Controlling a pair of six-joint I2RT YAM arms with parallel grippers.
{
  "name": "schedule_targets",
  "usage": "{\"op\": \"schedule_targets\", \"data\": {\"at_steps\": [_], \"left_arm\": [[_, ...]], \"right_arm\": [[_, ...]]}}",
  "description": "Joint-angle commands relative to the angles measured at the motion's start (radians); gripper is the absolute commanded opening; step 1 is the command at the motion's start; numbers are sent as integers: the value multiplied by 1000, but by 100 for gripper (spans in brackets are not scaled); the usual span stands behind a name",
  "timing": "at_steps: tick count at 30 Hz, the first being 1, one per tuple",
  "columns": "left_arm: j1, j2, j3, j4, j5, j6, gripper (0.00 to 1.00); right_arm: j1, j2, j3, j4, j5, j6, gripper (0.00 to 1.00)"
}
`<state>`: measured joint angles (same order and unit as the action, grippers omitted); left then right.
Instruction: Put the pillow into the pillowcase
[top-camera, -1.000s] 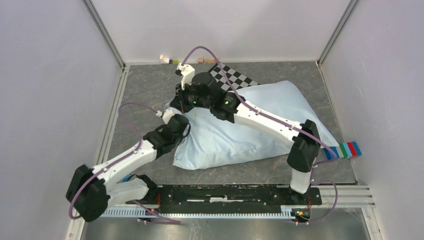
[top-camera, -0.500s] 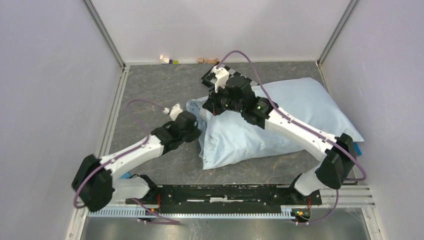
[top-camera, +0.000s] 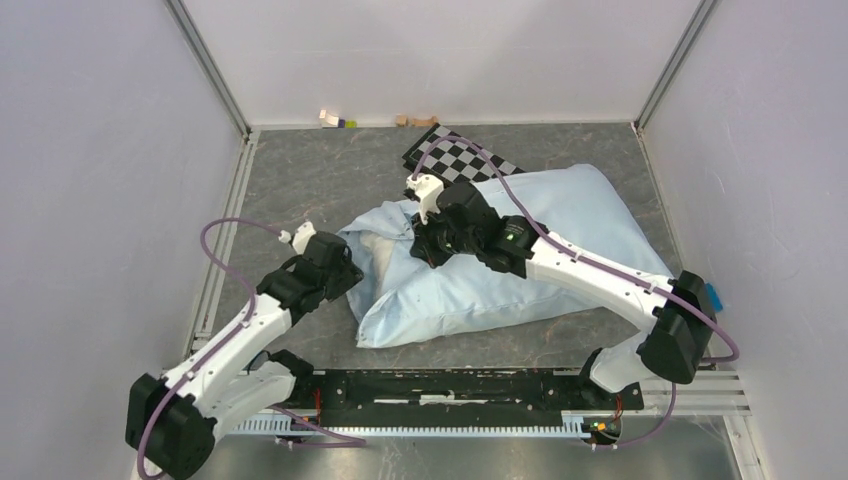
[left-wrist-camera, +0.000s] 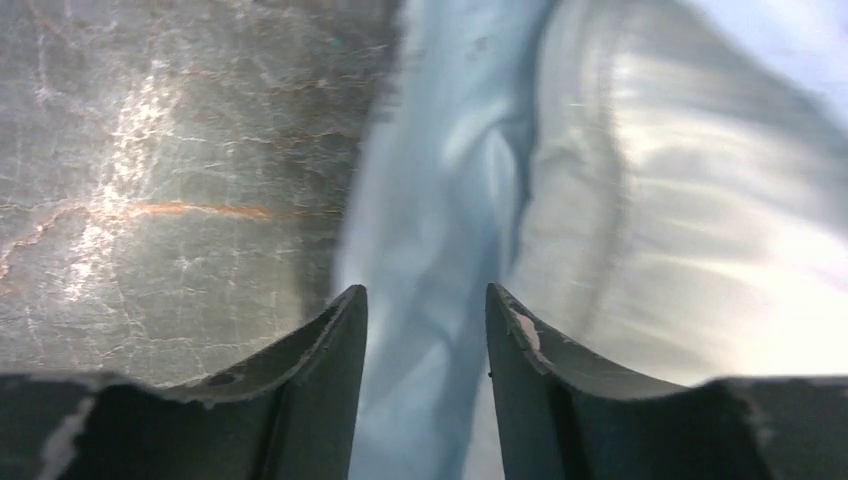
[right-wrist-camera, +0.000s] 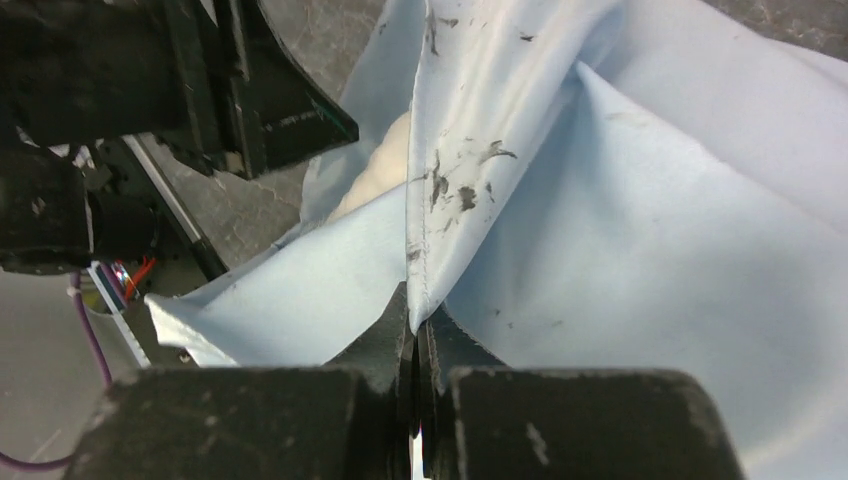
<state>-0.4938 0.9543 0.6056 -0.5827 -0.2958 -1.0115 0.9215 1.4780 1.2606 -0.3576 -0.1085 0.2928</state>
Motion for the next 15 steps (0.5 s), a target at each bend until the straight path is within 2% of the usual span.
{"op": "schedule_targets", "data": {"at_steps": [1, 3, 5, 9, 12, 15], "left_arm": [[3, -107, 88, -8, 66, 63, 56], [2, -102, 76, 52, 159, 33, 54], [-5, -50, 44, 179, 252, -8, 49], [-94, 60, 5, 449, 356, -85, 40], [-136, 75, 37, 455, 359, -61, 39], [-124, -6, 43, 290, 267, -37, 42]], "right_arm": [[23, 5, 80, -66, 52, -53, 0], [41, 7, 120, -94, 90, -62, 0], [55, 16, 173, -121, 150, -70, 0], [64, 46, 237, -141, 206, -78, 0], [64, 70, 233, -146, 241, -82, 0], [63, 101, 214, -183, 335, -103, 0]]}}
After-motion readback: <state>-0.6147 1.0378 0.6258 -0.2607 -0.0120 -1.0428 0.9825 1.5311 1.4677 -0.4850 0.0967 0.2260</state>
